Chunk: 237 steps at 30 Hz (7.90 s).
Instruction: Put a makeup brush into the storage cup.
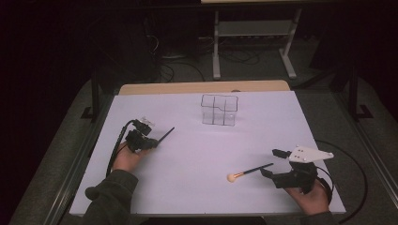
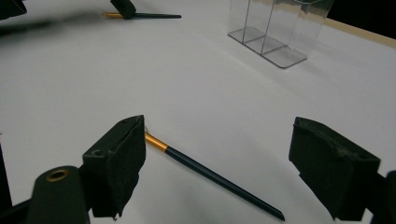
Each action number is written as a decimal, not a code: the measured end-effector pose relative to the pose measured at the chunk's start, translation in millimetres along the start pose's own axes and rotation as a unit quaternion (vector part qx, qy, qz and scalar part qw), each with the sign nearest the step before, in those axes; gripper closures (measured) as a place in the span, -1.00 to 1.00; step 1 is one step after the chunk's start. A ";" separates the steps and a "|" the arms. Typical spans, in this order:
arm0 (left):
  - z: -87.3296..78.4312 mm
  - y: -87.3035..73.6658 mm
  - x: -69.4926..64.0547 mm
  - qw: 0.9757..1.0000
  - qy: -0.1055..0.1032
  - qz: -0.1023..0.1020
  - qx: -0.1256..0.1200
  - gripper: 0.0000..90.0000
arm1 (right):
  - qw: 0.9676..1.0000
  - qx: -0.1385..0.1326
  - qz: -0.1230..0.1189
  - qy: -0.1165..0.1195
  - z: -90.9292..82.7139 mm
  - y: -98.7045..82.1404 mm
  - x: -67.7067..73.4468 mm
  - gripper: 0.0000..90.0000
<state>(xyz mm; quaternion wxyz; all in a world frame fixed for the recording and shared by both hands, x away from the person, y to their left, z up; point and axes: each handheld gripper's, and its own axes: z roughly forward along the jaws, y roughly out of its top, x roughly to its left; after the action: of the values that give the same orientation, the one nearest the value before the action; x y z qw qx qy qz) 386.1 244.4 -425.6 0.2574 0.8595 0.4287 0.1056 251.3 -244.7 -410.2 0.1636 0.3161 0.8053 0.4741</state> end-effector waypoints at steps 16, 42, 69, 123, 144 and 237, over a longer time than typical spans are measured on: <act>-2.9 -0.5 3.0 1.000 -0.018 0.000 0.008 0.86 | 1.000 0.010 -0.003 0.004 3.1 -0.5 0.2 -0.60; -13.4 -1.0 4.3 0.999 -0.040 0.010 -0.004 0.86 | 1.000 0.014 -0.008 0.007 4.6 -0.4 0.9 -0.58; -40.0 5.5 -30.2 0.994 -0.083 0.064 -0.039 0.86 | 0.999 0.037 -0.021 0.016 13.7 1.8 6.4 -0.59; -68.3 18.3 -102.9 0.970 -0.161 0.177 -0.047 0.86 | 0.989 0.083 -0.070 0.104 30.7 74.4 0.8 -0.58; -74.2 27.5 -132.5 0.953 -0.189 0.233 -0.040 0.86 | 0.973 0.107 -0.121 0.164 50.6 113.3 11.2 -0.49; -72.2 32.8 -159.2 0.929 -0.237 0.281 -0.051 0.40 | 0.895 0.195 -0.247 0.315 109.4 112.5 52.3 0.85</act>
<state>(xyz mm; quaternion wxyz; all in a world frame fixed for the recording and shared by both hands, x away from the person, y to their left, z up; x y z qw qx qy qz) 282.3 127.4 -340.8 0.3546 0.9306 0.0901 -0.0110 313.7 -98.4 -365.1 -0.0520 -0.0337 0.9430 0.3270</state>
